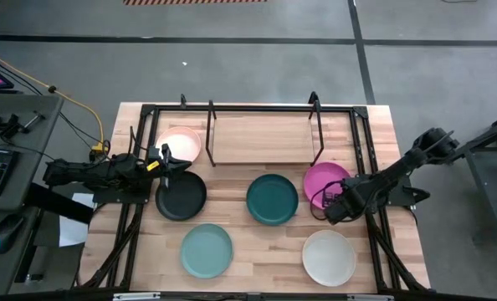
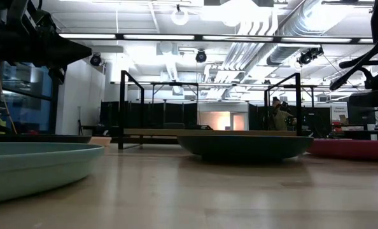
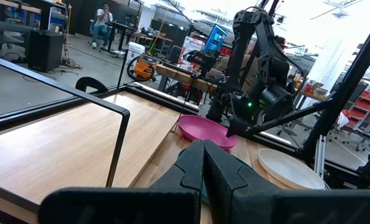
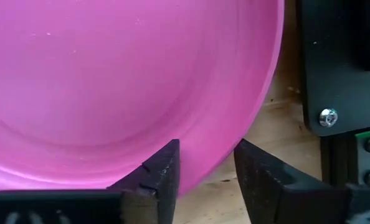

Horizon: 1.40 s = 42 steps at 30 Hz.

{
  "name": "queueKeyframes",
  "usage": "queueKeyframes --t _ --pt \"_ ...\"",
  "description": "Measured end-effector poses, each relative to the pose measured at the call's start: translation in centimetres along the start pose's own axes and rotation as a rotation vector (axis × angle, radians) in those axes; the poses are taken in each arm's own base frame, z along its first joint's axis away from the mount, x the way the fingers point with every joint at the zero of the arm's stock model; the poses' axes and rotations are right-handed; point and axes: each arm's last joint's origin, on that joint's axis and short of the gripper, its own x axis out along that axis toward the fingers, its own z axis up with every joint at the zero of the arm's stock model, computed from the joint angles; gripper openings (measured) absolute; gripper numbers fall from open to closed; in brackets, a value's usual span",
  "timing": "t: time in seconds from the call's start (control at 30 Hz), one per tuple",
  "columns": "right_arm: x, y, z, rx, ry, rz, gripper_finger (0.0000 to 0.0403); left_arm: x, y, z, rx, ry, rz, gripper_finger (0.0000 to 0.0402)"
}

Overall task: Place and stack plates onto a shelf
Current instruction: Put the pink plate on the shelf

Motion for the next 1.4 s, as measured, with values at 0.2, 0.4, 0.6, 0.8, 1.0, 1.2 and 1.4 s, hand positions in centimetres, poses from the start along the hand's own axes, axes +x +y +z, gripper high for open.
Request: queueKeyframes --t 0.2,0.4,0.6,0.8,1.0,1.2,1.4 --pt "0.2 0.1 -0.1 -0.014 -0.013 -0.010 0.0045 0.0 0.0 0.0 0.000 0.000 0.000 0.0000" --pt "-0.3 -0.5 -0.3 -0.073 0.010 0.011 0.0008 0.0 0.0 0.0 0.000 0.000 0.000 0.0000" --pt "-1.0 -1.5 -0.3 -0.111 0.045 0.016 0.0002 0.0 0.0 0.0 0.000 0.000 0.000 0.0000" --pt "-2.0 -2.2 0.3 -0.116 0.076 0.065 0.0000 0.0 0.0 0.0 0.000 0.000 0.000 0.0000" --pt "-4.2 -2.9 1.3 -0.163 0.103 0.202 0.0000 0.0 0.0 0.0 0.000 0.000 0.000 0.0000" --pt "-6.9 -3.7 2.3 -0.284 0.107 0.344 0.0000 0.0 0.0 0.0 0.000 0.000 0.000 0.0000" --pt "-10.0 -4.2 3.2 -0.464 0.070 0.476 0.0000 0.0 0.0 0.0 0.000 0.000 0.000 0.0000"
